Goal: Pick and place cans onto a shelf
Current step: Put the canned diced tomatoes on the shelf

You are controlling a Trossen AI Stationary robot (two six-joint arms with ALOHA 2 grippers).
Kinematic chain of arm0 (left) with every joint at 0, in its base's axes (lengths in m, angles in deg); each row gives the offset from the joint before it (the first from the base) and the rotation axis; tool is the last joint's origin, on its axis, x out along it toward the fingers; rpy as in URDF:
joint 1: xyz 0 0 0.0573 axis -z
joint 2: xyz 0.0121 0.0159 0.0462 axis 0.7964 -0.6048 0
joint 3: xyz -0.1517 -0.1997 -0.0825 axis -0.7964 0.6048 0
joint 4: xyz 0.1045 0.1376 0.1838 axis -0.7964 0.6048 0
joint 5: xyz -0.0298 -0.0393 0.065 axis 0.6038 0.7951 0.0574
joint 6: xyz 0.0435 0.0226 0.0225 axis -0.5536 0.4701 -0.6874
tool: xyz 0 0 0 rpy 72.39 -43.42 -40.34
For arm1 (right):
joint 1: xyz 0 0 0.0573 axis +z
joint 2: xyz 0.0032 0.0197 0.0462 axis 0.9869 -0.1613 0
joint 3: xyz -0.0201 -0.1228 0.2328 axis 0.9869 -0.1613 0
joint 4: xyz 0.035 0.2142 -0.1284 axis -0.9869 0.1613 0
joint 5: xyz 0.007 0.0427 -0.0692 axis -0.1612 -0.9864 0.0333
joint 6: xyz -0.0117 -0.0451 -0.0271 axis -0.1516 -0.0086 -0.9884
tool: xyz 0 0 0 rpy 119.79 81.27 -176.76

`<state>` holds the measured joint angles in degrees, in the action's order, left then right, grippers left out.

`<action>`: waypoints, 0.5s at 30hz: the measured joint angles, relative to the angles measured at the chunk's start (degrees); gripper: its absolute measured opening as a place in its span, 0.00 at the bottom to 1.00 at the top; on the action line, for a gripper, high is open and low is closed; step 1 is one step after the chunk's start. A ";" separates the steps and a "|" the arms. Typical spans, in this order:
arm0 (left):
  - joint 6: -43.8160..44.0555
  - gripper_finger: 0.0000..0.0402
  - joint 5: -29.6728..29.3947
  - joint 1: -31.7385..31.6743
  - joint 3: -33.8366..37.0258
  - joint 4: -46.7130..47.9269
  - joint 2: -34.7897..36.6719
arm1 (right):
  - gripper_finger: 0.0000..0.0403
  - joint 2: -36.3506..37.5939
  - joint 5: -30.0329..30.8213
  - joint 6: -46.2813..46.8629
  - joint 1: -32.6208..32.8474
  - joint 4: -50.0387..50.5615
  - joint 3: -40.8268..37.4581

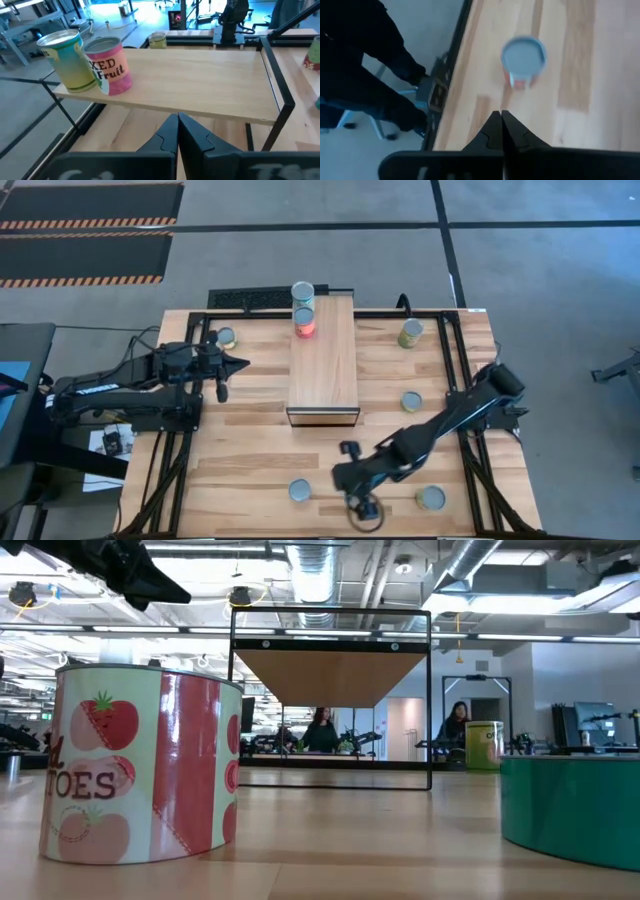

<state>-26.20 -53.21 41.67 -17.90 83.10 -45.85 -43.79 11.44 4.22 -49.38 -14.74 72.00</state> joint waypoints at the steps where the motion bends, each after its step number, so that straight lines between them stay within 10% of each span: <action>1: -0.11 0.00 0.04 0.02 0.00 0.08 0.27 | 0.02 -1.92 -0.06 -0.81 -0.22 0.13 2.11; 15: -2.21 0.00 0.30 0.02 0.01 3.97 2.19 | 0.34 -21.90 0.00 -16.87 -2.34 3.30 23.94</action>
<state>-28.41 -52.91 41.69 -17.89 87.07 -43.66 -65.69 11.44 -12.64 -51.73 -11.44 95.94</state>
